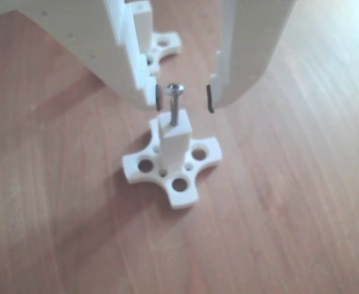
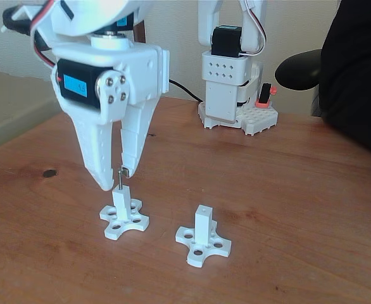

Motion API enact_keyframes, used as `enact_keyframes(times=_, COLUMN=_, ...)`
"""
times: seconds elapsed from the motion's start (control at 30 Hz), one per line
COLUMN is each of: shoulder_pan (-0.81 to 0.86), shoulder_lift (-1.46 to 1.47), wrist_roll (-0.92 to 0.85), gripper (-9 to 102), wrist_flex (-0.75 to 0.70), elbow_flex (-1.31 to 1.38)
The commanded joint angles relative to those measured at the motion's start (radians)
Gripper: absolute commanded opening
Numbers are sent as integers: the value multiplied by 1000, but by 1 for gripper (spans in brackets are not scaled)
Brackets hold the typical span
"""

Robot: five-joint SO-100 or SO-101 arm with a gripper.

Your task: Grab the screw and set it in the hole.

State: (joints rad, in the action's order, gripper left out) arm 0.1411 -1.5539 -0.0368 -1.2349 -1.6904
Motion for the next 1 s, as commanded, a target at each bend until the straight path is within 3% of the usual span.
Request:
enact_keyframes(times=0.0, shoulder_pan=9, shoulder_lift=-23, wrist_roll=-9, gripper=9, wrist_flex=11, elbow_flex=95)
enact_keyframes(times=0.97, shoulder_pan=5, shoulder_lift=-20, wrist_roll=-18, gripper=6, wrist_flex=8, elbow_flex=95)
